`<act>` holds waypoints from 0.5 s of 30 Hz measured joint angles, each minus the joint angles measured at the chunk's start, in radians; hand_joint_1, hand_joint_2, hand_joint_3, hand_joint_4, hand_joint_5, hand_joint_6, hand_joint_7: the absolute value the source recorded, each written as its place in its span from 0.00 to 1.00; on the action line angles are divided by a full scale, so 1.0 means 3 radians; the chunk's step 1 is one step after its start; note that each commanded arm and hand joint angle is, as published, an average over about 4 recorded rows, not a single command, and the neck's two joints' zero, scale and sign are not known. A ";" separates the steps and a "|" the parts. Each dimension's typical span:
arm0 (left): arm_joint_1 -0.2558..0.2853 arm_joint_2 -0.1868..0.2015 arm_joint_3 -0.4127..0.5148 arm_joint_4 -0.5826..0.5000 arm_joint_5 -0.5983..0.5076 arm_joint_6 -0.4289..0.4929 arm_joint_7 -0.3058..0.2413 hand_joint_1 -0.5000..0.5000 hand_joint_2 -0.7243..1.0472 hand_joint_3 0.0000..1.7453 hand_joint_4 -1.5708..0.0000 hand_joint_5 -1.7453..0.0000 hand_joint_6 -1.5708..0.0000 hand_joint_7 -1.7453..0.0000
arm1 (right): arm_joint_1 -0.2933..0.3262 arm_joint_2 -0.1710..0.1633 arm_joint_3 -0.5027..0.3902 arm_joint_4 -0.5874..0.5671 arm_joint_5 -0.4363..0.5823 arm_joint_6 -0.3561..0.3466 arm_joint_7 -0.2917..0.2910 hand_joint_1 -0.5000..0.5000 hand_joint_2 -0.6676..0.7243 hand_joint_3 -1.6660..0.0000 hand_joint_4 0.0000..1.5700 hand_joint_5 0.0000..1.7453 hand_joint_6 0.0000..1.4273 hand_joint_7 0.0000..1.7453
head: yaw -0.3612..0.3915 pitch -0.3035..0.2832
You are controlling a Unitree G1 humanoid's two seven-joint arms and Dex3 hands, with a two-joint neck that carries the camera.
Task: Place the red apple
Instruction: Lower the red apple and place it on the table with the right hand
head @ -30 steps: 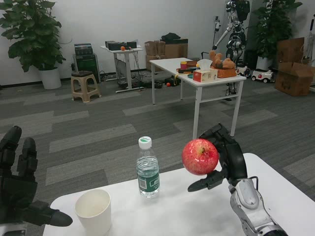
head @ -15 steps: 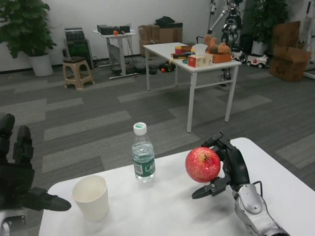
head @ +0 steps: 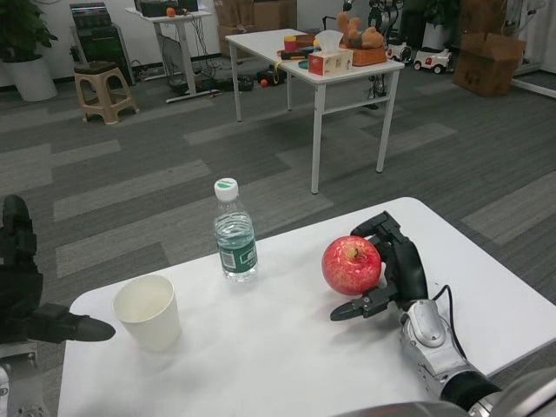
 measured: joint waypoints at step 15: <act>-0.0003 0.0001 -0.0020 0.0033 -0.0001 0.0000 0.0000 0.08 0.20 0.03 1.00 1.00 1.00 0.76 | -0.0051 0.0021 -0.0069 0.0258 0.0024 -0.0068 0.0024 0.79 0.59 0.86 0.23 0.83 0.66 0.96 | 0.0004 0.0002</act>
